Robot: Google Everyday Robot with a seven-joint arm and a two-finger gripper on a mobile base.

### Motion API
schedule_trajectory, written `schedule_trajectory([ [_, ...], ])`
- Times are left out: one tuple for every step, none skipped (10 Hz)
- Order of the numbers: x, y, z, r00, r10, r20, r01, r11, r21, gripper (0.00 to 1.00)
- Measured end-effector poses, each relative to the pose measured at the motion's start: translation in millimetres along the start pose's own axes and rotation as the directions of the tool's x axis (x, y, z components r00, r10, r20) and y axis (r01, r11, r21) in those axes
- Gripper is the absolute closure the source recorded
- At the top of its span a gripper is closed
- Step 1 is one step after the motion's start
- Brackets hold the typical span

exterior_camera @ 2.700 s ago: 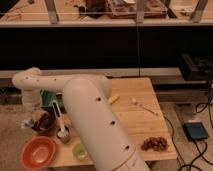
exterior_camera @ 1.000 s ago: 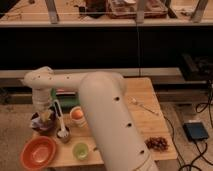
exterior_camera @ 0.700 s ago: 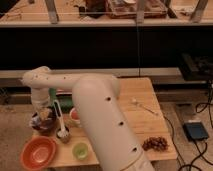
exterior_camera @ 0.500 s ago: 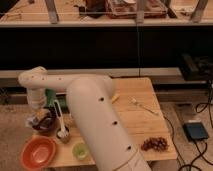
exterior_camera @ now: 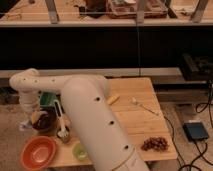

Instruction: Wipe purple bowl with towel

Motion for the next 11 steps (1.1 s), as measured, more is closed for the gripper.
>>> schedule_trajectory([
  [-4.6,8.6,2.3,1.000,-0.005,0.003,0.005,1.000,-0.011,1.00],
  [-5.7,17.4,2.0,1.000,-0.001,0.006,0.001,1.000,-0.015,1.00],
  [-4.4,26.1,1.4,1.000,0.007,0.006,-0.007,1.000,-0.018,1.00],
  [-3.0,32.4,-0.1,1.000,0.016,0.005,-0.016,1.000,-0.017,1.00],
  [1.3,41.6,-4.8,0.999,0.032,0.001,-0.032,0.999,-0.012,1.00],
  [6.5,47.7,-8.0,0.999,0.048,-0.003,-0.048,0.999,-0.010,1.00],
  [9.0,50.8,-10.1,0.998,0.057,-0.006,-0.058,0.998,-0.009,1.00],
  [10.9,52.6,-11.3,0.998,0.067,-0.009,-0.067,0.998,-0.010,1.00],
  [17.0,53.5,-13.0,0.997,0.080,-0.014,-0.080,0.997,-0.011,1.00],
  [21.2,53.7,-14.0,0.996,0.088,-0.016,-0.088,0.996,-0.012,1.00],
  [24.7,52.4,-14.8,0.996,0.090,-0.021,-0.090,0.996,-0.017,1.00],
])
